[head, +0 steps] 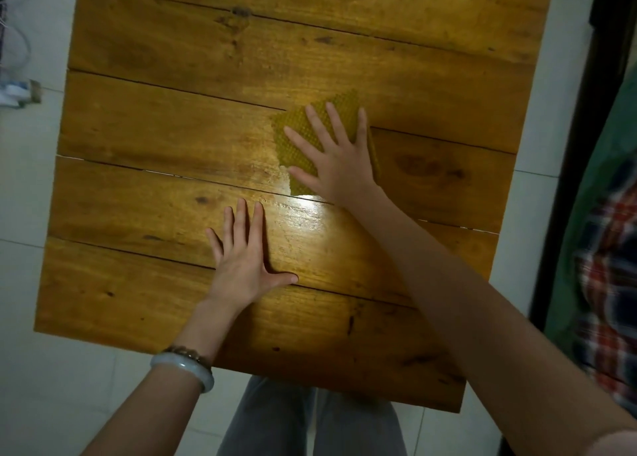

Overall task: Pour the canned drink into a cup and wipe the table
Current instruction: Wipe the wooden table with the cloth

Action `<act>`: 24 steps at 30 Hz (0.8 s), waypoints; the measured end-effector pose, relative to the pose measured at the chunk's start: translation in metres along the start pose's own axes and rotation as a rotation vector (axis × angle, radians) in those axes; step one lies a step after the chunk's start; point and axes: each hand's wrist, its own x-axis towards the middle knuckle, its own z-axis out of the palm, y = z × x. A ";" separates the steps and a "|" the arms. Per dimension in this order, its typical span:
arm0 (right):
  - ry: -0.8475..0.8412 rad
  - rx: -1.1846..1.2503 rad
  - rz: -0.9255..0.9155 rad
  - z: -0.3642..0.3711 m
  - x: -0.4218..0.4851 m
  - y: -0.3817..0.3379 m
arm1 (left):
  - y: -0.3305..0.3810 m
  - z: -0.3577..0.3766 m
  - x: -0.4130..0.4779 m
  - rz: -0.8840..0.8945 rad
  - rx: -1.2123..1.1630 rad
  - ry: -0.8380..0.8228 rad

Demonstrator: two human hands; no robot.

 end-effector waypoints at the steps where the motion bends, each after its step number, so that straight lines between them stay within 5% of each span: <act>1: -0.012 0.001 -0.010 -0.001 -0.005 0.002 | 0.001 -0.001 0.000 -0.004 0.003 -0.003; 12: -0.164 -0.027 -0.008 -0.015 -0.199 0.050 | 0.007 -0.006 0.001 -0.050 0.032 -0.068; 24: -0.122 0.018 -0.033 -0.011 0.061 0.015 | 0.008 -0.005 0.002 -0.082 -0.009 -0.044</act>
